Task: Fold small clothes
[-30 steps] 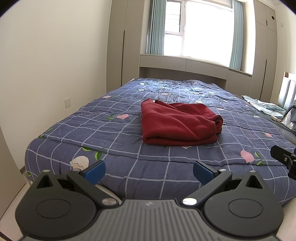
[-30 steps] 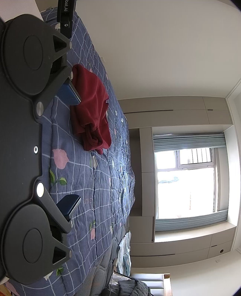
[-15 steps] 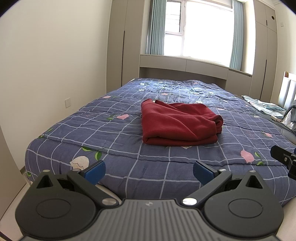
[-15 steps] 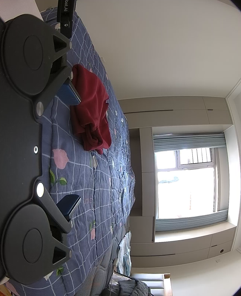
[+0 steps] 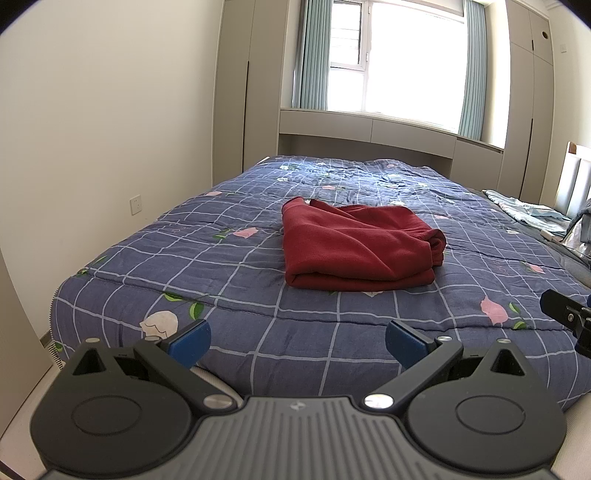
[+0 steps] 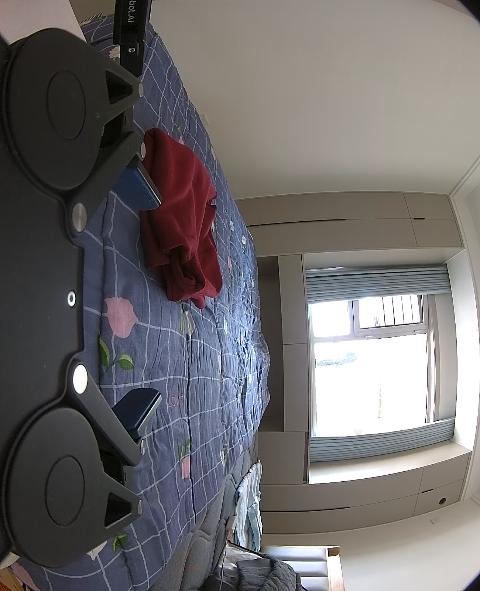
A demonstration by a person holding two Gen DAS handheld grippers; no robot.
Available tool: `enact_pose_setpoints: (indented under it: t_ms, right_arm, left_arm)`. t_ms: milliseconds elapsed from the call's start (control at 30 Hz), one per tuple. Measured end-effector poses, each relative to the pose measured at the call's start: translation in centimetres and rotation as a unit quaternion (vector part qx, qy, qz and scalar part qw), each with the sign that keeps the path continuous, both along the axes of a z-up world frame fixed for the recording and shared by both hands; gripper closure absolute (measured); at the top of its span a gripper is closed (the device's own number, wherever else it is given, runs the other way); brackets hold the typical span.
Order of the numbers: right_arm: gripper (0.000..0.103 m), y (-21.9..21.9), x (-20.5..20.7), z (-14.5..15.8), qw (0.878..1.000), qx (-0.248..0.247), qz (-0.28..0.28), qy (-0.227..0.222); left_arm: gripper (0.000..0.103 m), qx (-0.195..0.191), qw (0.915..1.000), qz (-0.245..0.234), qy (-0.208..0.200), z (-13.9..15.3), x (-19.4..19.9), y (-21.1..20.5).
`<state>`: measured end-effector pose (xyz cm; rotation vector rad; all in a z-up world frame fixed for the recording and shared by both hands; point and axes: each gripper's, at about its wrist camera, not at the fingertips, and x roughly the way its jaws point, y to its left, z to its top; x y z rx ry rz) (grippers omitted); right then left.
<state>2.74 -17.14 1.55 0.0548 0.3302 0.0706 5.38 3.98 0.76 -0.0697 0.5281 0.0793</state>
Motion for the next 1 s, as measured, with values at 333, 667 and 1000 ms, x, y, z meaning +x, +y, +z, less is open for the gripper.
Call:
enact_pose_setpoints:
  t_ms: [333, 667, 1000]
  right_arm:
    - [0.001, -0.01, 0.00, 0.01, 1.000, 0.000, 0.000, 0.000]
    - [0.001, -0.02, 0.03, 0.00, 1.000, 0.000, 0.000, 0.000]
    - [0.001, 0.02, 0.12, -0.06, 1.000, 0.000, 0.000, 0.001]
  left_arm:
    - [0.000, -0.001, 1.0000, 0.002, -0.001, 0.03, 0.00, 0.04]
    - [0.000, 0.006, 0.9999, 0.013, 0.007, 0.11, 0.10, 0.07]
    - [0.000, 0.008, 0.9999, 0.011, 0.005, 0.08, 0.08, -0.09]
